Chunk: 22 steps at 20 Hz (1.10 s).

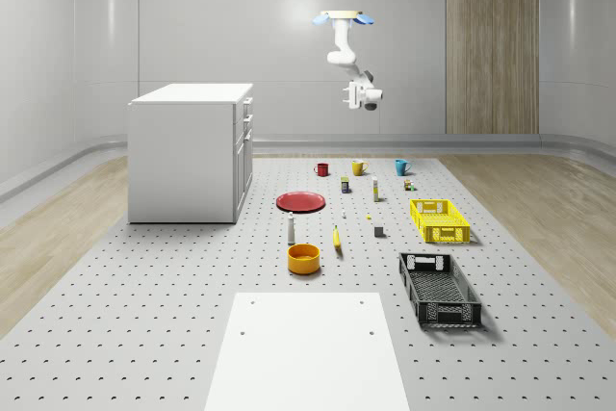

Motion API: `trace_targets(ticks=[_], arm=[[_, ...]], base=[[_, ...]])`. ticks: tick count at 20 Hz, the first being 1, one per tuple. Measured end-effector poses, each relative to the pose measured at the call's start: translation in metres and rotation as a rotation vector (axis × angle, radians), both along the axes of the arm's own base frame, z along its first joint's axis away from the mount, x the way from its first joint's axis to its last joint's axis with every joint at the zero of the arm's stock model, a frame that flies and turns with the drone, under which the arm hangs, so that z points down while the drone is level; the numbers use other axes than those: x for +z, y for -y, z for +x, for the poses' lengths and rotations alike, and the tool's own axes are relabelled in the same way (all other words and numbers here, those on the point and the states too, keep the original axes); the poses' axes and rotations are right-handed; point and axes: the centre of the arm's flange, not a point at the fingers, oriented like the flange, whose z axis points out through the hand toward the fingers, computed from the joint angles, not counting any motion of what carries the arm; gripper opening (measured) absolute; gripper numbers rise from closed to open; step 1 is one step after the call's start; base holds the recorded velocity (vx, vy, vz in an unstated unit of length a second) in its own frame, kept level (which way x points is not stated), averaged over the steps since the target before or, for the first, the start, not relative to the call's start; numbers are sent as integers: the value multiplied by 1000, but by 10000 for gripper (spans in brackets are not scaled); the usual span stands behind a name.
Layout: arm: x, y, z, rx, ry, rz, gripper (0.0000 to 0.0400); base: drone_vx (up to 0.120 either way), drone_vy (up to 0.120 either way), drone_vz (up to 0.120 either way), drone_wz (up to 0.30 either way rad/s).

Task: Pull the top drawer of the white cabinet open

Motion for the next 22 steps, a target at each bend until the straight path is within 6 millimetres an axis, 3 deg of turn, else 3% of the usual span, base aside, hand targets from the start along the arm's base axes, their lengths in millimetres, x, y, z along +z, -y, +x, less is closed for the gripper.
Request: trace_targets(ticks=[22], arm=[[0,0,0,0,0,0,305]], base=[[120,0,0,0]])
